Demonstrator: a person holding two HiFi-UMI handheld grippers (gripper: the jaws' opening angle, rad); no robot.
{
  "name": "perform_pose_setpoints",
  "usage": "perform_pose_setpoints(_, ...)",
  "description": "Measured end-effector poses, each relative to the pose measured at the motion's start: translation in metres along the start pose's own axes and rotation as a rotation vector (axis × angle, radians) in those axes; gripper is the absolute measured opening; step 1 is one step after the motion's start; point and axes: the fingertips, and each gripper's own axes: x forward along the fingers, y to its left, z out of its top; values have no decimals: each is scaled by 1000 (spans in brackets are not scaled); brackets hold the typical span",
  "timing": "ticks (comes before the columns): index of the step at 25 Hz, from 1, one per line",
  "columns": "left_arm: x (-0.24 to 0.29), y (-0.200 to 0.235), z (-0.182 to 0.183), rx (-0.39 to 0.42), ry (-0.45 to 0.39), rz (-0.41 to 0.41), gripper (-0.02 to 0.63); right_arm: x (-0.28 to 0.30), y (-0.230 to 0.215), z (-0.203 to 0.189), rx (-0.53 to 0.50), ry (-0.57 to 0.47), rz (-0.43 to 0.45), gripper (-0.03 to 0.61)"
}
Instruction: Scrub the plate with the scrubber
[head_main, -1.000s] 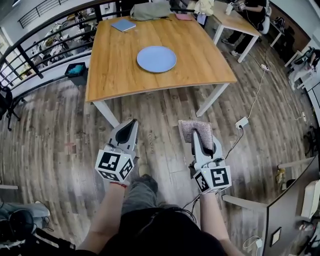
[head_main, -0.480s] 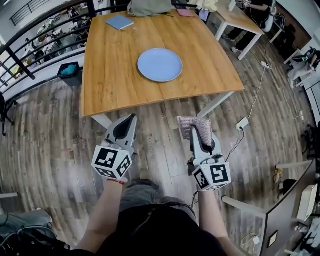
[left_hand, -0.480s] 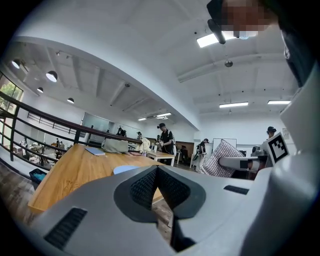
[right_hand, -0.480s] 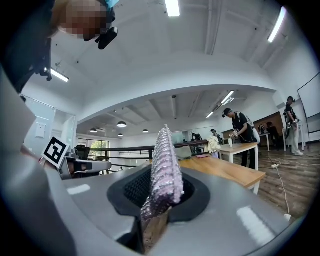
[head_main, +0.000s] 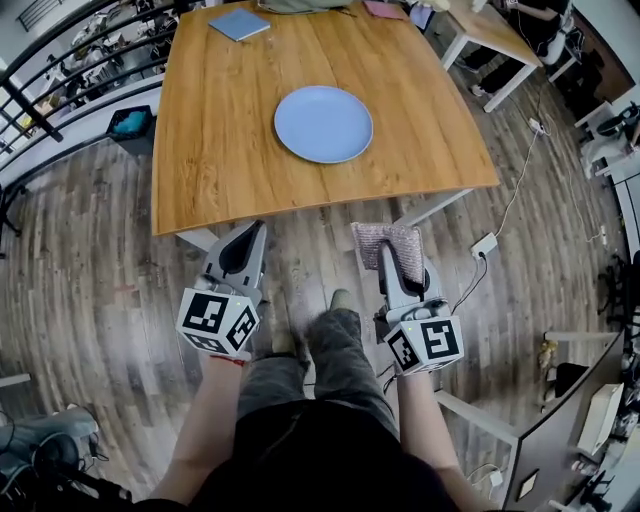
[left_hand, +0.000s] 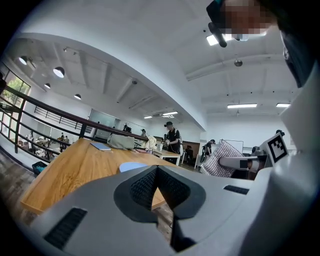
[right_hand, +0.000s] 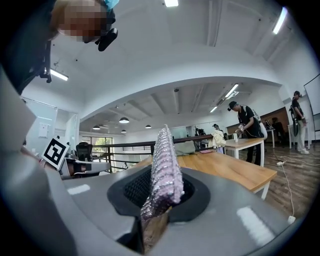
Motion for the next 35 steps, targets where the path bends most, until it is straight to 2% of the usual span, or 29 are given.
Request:
perform_pose_setpoints(7,55,27,10,-2,-15,100,-5,80,-30,6,-18,5,141,77)
perform_pose_setpoints(12,108,32,31,3,-56,140,-5,130,-56,21,-31,1,228,77)
perform_pose_setpoints(17,150,29,26,-1,-45,170,-5,160,-76,15,-43,44,313,77)
perform_pose_setpoints(24,183,35,33,-4,-59,223,-5,195,-101,16,-22,57,374,77)
perform_pose_setpoints(35,204,58,24,-18,-14,219,-5,224,-103,3,-3,101,369,77)
